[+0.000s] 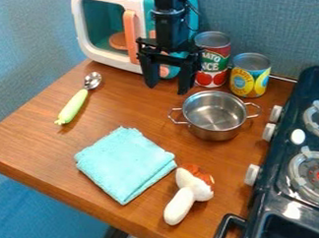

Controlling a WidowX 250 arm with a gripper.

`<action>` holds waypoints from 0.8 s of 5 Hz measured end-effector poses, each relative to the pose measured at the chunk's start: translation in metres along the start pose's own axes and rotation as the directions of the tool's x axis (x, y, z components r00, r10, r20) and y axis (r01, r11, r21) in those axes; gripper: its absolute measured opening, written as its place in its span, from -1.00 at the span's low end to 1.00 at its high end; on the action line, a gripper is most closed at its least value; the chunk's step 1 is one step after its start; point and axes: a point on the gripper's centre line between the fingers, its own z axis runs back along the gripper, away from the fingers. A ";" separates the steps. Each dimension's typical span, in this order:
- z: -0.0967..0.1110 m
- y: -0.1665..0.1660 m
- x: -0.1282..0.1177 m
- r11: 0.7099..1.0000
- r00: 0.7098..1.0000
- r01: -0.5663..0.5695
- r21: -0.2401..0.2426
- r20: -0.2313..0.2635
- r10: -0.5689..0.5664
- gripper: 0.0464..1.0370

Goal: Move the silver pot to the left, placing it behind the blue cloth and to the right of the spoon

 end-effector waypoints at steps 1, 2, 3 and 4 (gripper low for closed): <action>-0.017 0.001 -0.003 1.000 0.999 -0.003 -0.001 -0.047 0.003 0.93; -0.030 0.008 0.012 0.999 0.998 0.006 0.041 0.066 -0.009 0.93; -0.030 0.012 0.020 0.997 0.992 0.036 0.069 0.121 -0.045 0.93; -0.036 0.012 0.025 0.997 0.990 0.042 0.069 0.135 -0.051 0.93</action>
